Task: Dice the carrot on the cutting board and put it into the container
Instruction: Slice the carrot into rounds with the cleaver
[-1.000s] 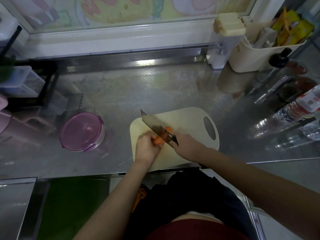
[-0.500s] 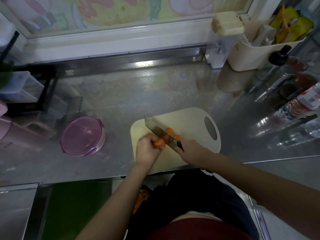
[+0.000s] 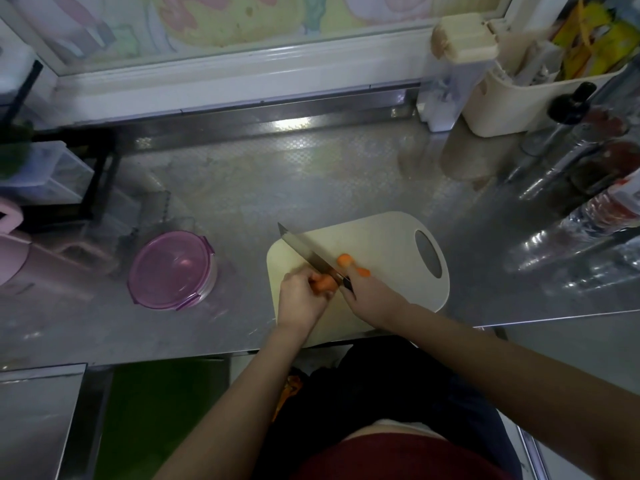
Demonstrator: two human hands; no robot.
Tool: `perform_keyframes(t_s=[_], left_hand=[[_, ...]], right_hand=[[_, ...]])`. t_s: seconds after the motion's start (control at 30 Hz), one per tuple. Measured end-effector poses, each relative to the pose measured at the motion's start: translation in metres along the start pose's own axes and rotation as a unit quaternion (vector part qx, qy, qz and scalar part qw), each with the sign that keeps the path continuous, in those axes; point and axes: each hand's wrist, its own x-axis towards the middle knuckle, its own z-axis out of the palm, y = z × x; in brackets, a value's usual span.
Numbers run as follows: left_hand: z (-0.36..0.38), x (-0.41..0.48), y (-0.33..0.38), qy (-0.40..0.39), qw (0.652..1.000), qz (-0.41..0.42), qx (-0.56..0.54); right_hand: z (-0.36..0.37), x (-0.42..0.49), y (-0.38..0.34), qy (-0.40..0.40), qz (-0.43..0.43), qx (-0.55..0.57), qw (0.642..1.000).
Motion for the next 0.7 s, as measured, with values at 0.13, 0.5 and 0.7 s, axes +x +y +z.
perform_keyframes(t_s=[0.13,0.5,0.7], left_hand=[[0.000,0.001,-0.002,-0.008,1.000,0.002,0.003],[0.003,0.000,-0.009,-0.007,1.000,0.024,0.006],[0.004,-0.001,-0.009,-0.005,0.999,0.031,0.004]], right_hand=[[-0.007,0.005,0.005,-0.013,0.007,0.025,1.000],[-0.029,-0.010,0.005,0.041,0.073,0.095,0.992],[-0.031,-0.024,-0.009,0.017,0.033,0.065,0.997]])
